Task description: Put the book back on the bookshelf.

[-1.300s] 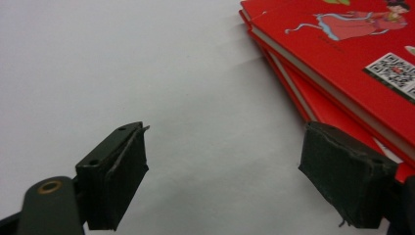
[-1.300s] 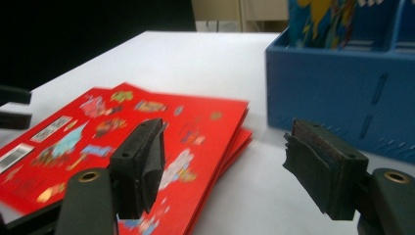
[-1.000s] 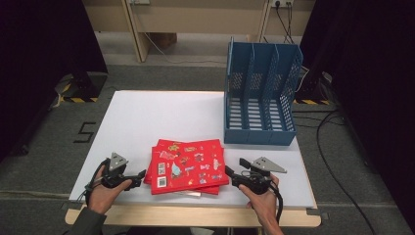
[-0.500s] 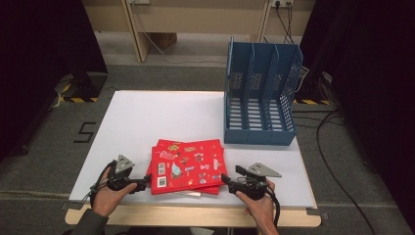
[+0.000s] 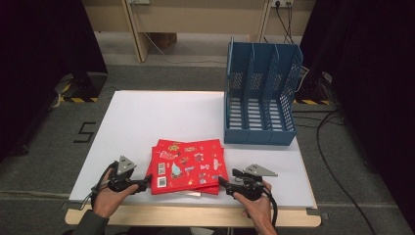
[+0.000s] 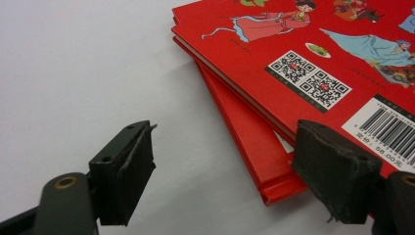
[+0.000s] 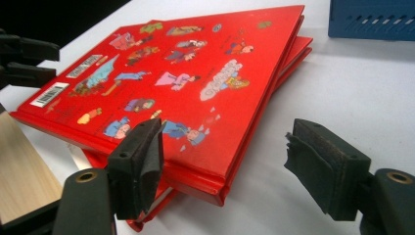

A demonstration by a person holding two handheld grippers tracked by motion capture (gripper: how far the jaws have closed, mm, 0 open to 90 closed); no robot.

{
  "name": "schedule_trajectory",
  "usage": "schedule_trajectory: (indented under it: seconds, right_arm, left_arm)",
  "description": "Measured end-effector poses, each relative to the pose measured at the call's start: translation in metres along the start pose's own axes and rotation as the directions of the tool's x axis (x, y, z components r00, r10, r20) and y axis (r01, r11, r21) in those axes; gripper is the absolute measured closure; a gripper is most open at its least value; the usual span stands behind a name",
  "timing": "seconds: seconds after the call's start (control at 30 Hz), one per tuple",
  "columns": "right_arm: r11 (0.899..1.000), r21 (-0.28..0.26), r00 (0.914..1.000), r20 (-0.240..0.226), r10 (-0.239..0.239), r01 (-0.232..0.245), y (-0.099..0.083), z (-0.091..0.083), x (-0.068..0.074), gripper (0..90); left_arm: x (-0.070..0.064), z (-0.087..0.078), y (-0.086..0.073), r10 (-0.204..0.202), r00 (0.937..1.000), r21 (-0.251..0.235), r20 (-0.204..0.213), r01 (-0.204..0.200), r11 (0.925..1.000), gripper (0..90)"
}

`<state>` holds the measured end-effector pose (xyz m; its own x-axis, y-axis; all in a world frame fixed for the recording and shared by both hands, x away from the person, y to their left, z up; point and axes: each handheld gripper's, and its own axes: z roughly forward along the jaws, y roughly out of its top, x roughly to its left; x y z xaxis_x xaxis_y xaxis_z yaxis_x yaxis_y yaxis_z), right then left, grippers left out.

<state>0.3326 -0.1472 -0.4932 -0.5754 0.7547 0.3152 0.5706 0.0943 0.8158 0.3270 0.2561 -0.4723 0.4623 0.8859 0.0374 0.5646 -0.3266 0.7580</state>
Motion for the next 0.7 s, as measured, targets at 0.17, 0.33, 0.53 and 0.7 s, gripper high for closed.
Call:
schedule_trajectory:
  seconds: [0.17,0.33,0.53,0.7]
  right_arm:
    - [1.0,0.01,0.9997,-0.017,0.019,-0.019,0.0,0.003,0.0,29.5]
    - [0.999,0.017,0.9981,-0.031,0.052,-0.052,0.002,0.01,-0.003,29.8]
    - [0.993,0.008,0.9914,-0.059,0.116,-0.116,0.004,0.012,-0.009,31.9]
    - [0.981,0.016,0.9793,-0.065,0.192,-0.191,0.003,0.015,-0.012,35.3]
  left_arm:
    - [-0.006,-0.001,0.001,0.009,0.9999,-0.002,0.013,-0.009,1.0,24.7]
    - [-0.013,0.0,0.002,0.032,0.9992,-0.002,0.026,-0.032,0.9995,20.9]
    - [-0.012,0.0,0.002,0.025,0.9993,0.0,0.027,-0.025,0.9997,19.9]
    - [-0.013,0.0,0.002,0.022,0.9993,0.0,0.03,-0.022,0.9998,20.5]
